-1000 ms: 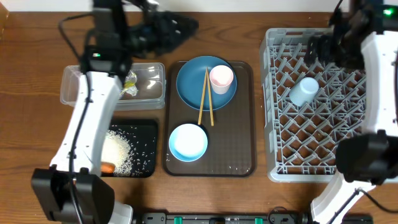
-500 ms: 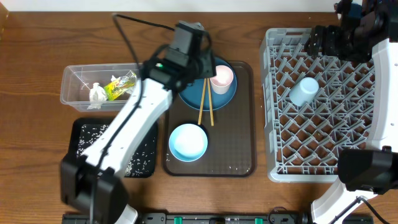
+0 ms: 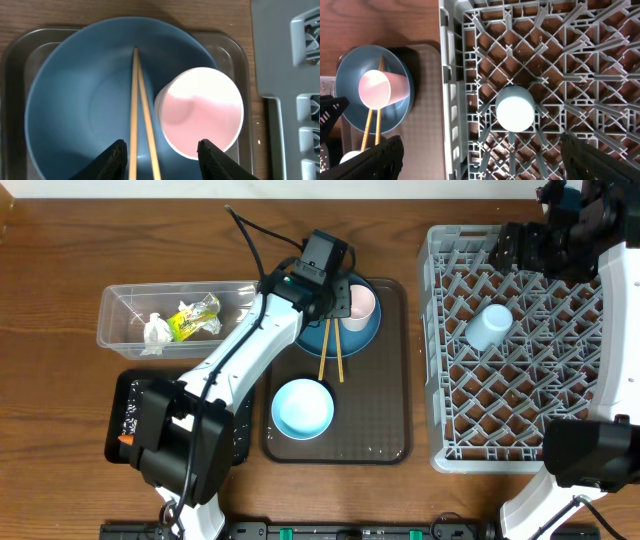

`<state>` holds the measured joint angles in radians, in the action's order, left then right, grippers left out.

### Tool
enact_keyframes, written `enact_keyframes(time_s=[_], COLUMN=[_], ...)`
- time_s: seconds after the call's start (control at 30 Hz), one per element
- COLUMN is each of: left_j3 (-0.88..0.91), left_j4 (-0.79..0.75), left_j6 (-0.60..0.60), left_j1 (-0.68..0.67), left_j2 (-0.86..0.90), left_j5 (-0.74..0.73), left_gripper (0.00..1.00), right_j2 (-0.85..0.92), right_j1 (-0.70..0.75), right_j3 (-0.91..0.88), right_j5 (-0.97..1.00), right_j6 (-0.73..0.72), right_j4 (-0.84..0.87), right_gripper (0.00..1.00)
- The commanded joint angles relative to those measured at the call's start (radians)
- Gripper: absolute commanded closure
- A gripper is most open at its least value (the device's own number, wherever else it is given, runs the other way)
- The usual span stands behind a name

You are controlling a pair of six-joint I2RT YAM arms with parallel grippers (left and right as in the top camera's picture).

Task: Sort waste into correct bins and load items into the dishwasher rack
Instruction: 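Reach the left gripper down to the pink paper cup on the plate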

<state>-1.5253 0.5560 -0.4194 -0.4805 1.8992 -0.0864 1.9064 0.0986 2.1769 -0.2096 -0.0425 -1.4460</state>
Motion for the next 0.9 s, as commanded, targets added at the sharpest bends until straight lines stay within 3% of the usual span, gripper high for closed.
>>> enact_keyframes(time_s=[0.0,0.2,0.27,0.4,0.57,0.87], left_j3=[-0.003,-0.003,-0.003,-0.003,-0.003,-0.006], left_j4=[-0.003,-0.005,-0.011,-0.026,-0.052,-0.057], left_j6=[-0.004,-0.005,-0.005,-0.004,-0.004,-0.004], left_j1=[0.001,0.001,0.001,0.001,0.001,0.002], left_j2=[0.039,0.092,0.105,0.109,0.109,0.105], left_j5=[-0.035,-0.09,-0.09,-0.089,-0.09,-0.09], left_gripper=[0.51,0.52,0.59,0.6,0.76,0.94], right_j2=[-0.003,-0.003,-0.003,-0.003,-0.003,-0.003], right_j1=[-0.011,-0.034,-0.037,-0.04,-0.04,-0.04], right_j3=[0.003,0.002,0.002,0.002,0.002,0.002], right_j5=[-0.008,-0.008,-0.008,-0.008,-0.008,-0.007], right_j6=[-0.013,-0.013,-0.013,-0.013,-0.013,-0.012], right_j4=[-0.002,-0.002,-0.002,-0.003,-0.002,-0.002], right_gripper=[0.01,0.01,0.01,0.01,0.01,0.01])
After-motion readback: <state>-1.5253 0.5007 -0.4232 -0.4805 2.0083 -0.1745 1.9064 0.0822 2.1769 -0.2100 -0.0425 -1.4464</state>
